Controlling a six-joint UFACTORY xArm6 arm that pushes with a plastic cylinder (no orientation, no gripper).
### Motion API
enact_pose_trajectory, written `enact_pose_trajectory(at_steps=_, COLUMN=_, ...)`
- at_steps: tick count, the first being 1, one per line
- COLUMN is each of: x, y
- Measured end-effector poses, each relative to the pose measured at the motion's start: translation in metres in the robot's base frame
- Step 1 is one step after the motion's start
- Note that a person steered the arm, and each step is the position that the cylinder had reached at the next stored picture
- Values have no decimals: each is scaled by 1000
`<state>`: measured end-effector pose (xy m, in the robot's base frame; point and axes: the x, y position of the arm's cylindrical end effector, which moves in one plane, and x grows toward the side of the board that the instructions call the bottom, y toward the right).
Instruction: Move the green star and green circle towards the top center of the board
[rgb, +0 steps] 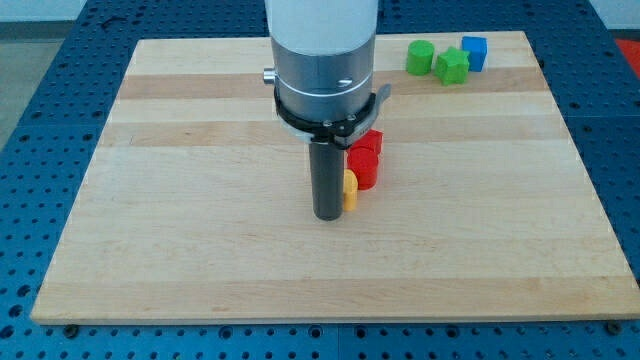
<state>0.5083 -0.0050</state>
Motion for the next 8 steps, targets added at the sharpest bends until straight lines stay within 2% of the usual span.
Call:
enact_pose_trajectory(at_steps=2, x=3, y=5)
enact_pose_trajectory(at_steps=3, x=26, y=12)
enact_pose_trajectory(at_steps=5, x=32, y=130)
enact_pose_trajectory(at_steps=6, x=32, y=164)
enact_pose_trajectory(at_steps=7, x=6, y=238)
enact_pose_trajectory(at_steps=8, x=-68, y=250)
